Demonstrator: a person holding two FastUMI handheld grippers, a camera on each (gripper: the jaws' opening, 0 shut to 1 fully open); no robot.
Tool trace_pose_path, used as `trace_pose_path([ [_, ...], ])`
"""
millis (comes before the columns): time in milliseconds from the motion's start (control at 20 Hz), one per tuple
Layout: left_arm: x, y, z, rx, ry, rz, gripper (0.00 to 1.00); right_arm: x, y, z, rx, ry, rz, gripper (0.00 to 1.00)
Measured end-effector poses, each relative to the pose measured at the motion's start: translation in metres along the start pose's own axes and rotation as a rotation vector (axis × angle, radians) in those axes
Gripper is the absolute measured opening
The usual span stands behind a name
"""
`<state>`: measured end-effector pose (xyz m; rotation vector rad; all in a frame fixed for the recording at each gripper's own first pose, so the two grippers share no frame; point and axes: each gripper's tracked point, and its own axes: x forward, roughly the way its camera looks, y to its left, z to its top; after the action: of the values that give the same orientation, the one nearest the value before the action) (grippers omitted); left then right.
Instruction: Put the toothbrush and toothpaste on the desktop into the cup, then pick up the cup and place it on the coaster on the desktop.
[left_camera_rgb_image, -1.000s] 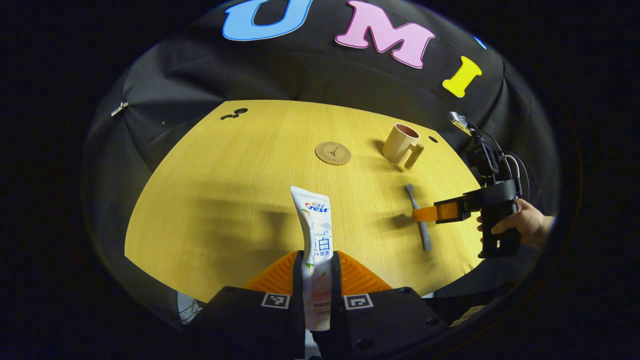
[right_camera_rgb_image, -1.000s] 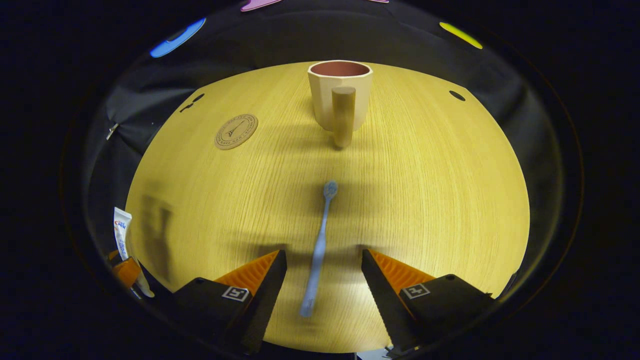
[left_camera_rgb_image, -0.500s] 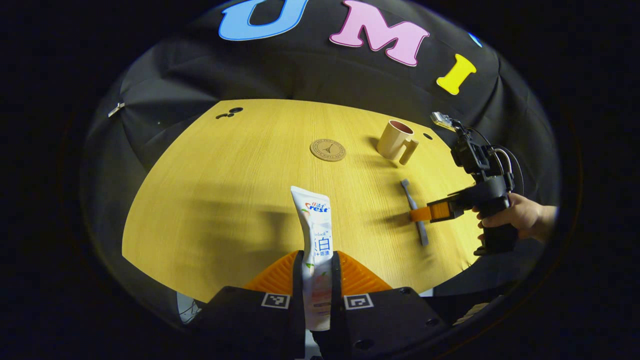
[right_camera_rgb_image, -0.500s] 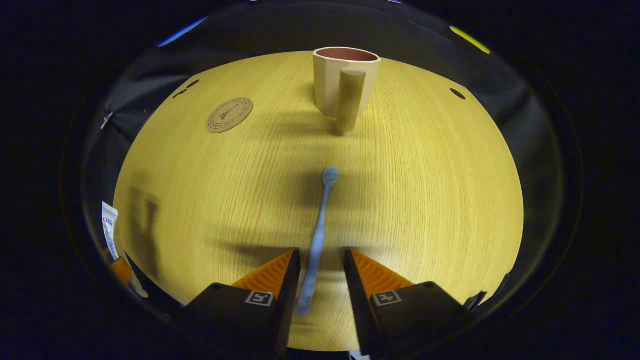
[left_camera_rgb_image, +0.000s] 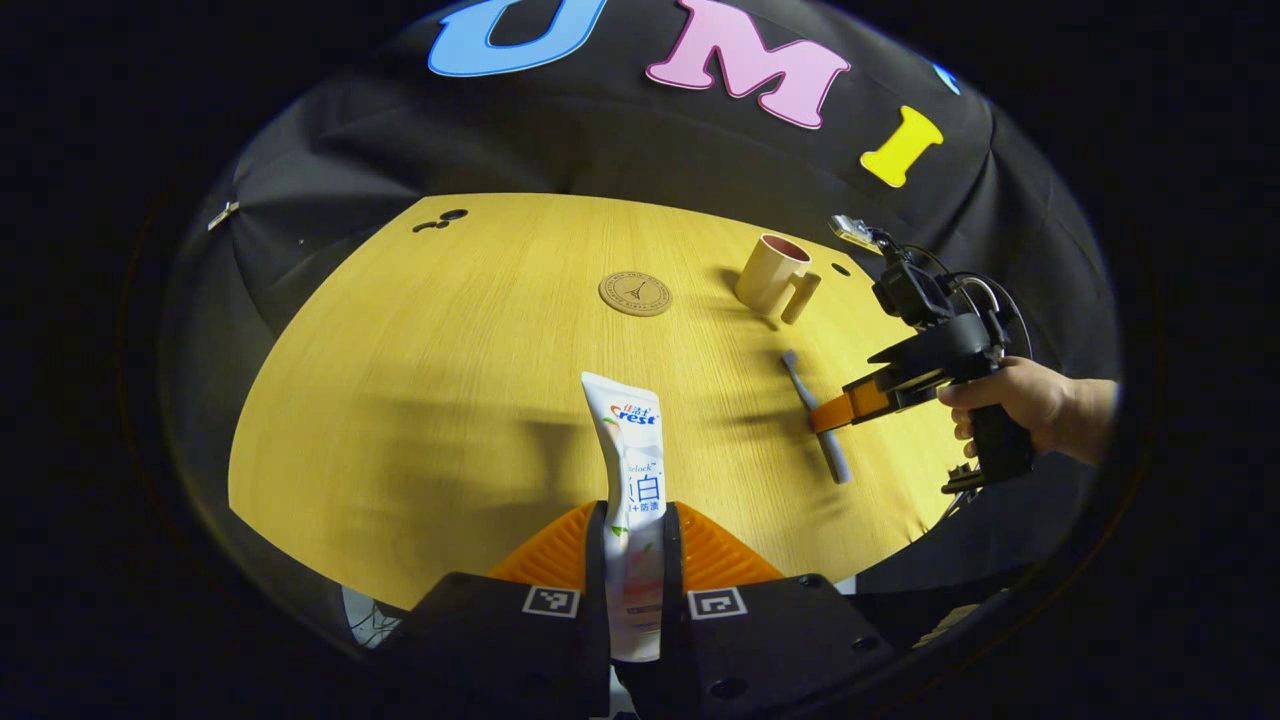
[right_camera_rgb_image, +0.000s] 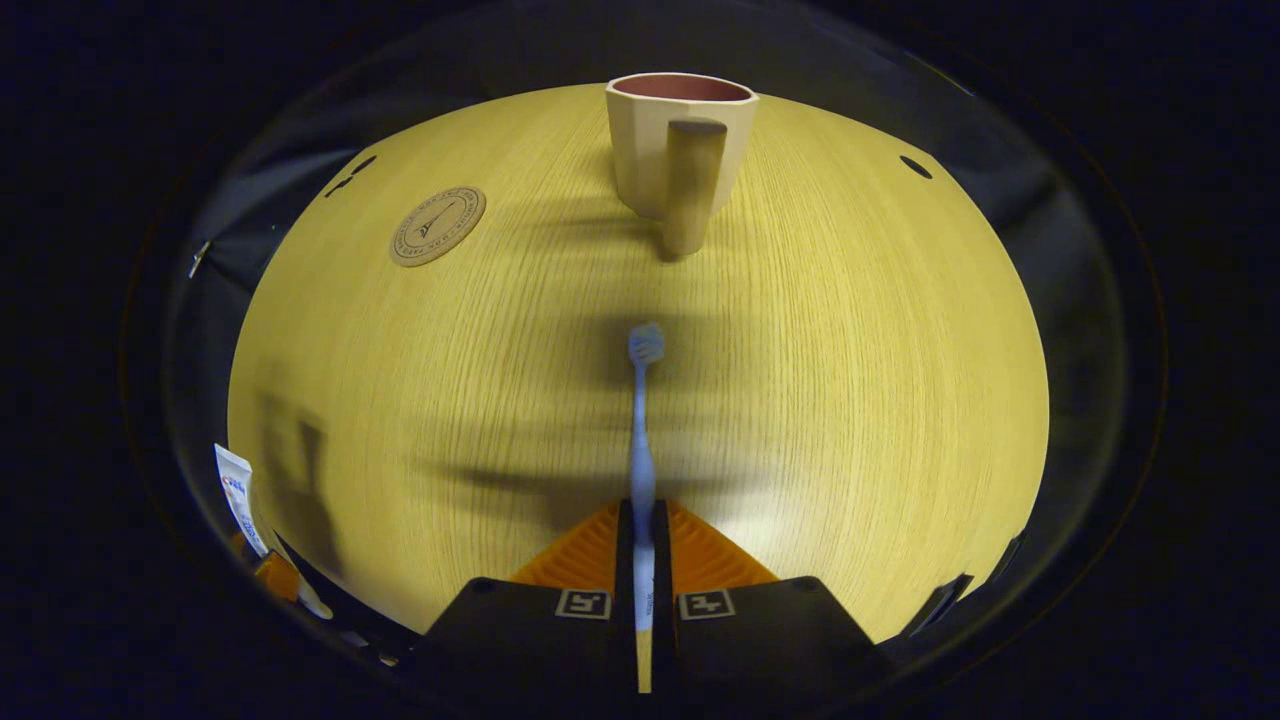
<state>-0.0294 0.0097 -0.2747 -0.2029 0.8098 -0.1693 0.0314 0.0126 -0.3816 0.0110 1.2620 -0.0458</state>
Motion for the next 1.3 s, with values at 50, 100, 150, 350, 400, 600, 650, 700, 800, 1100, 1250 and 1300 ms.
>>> trace_pose_path([
  [50,0.002,-0.002,0.002,-0.001,-0.001,0.002,0.2,0.001,0.001,0.0,-0.019,-0.013,0.026,0.08],
  [100,0.003,-0.003,0.006,-0.003,-0.004,0.004,0.25,-0.004,0.003,0.001,-0.032,-0.035,0.06,0.08],
  [150,0.005,-0.006,0.008,-0.006,-0.007,0.005,0.25,-0.004,0.007,-0.002,-0.042,-0.039,0.107,0.06],
  [350,0.011,-0.022,0.037,-0.009,-0.045,0.002,0.25,-0.009,-0.003,-0.008,-0.031,-0.067,0.179,0.05],
  [400,0.013,-0.027,0.046,-0.008,-0.058,0.003,0.25,-0.012,-0.007,-0.008,-0.024,-0.076,0.191,0.05],
  [600,0.018,-0.052,0.09,-0.012,-0.115,-0.016,0.29,-0.035,-0.027,0.0,0.035,-0.128,0.252,0.05],
  [650,0.02,-0.061,0.102,-0.022,-0.132,-0.027,0.29,-0.042,-0.033,0.003,0.049,-0.142,0.268,0.05],
  [700,0.022,-0.07,0.118,-0.035,-0.153,-0.042,0.25,-0.047,-0.04,0.008,0.061,-0.158,0.28,0.05],
  [800,0.029,-0.09,0.148,-0.055,-0.192,-0.068,0.2,-0.059,-0.051,0.021,0.084,-0.195,0.306,0.05],
  [1100,0.058,-0.147,0.26,-0.029,-0.372,-0.137,0.25,-0.098,-0.082,0.055,0.1,-0.313,0.356,0.05],
  [1250,0.08,-0.175,0.301,-0.011,-0.443,-0.172,0.25,-0.12,-0.091,0.075,0.119,-0.361,0.388,0.05],
  [1300,0.089,-0.182,0.314,-0.006,-0.461,-0.185,0.25,-0.126,-0.094,0.082,0.131,-0.376,0.402,0.05],
])
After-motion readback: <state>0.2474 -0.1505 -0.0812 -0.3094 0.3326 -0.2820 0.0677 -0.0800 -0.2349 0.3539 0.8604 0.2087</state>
